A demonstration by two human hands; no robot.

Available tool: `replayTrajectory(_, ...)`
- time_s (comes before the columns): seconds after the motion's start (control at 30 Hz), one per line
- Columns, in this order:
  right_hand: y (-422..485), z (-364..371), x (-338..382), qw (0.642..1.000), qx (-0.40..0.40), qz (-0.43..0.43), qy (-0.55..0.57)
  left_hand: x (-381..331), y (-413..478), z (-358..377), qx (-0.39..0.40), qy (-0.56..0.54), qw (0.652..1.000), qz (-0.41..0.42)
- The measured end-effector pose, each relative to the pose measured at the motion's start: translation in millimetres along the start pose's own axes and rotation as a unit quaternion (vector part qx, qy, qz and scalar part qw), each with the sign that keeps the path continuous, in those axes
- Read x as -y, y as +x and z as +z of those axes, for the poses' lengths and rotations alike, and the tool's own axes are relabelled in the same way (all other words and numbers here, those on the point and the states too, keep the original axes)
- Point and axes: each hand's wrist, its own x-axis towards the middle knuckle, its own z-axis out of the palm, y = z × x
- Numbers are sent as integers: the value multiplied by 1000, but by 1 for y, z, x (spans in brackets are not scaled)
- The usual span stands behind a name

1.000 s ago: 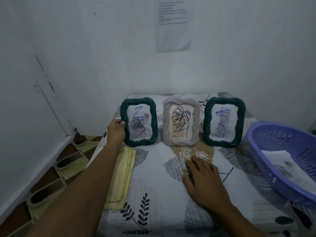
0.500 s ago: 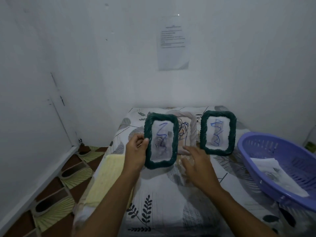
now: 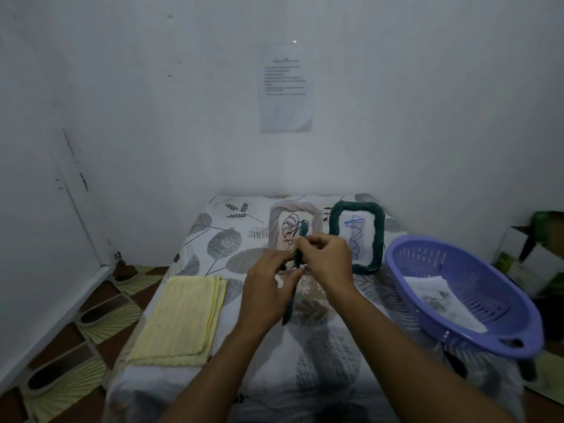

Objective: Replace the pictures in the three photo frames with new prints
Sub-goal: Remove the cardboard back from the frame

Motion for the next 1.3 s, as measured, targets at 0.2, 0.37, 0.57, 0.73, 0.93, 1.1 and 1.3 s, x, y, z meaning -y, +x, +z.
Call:
replayTrajectory(0.2, 7, -29, -15, 986, 64, 80, 132, 24, 15, -26, 27, 24, 986, -164)
replayTrajectory(0.37, 3, -32, -37, 981, 77, 89, 152, 34, 4, -28, 149, -128, 959, -204)
replayTrajectory(0.57, -7, -30, -59, 990, 72, 78, 90, 47, -4, -11, 6, -90, 971, -222)
replayTrajectory(0.73, -18, -23, -71, 995, 17, 56, 81, 45, -6, 1, -72, -22, 976, -207)
replayTrajectory(0.93, -24, -22, -76, 998, -36, 34, 49, 46, -13, 11, -55, -32, 977, -202)
replayTrajectory(1.1, -23, -25, -80, 998, -49, 30, 15, 47, -16, 13, -50, -57, 978, -195)
replayTrajectory(1.3, -21, -26, -85, 996, -65, 47, 49, 50, -17, 13, -12, -88, 974, -208)
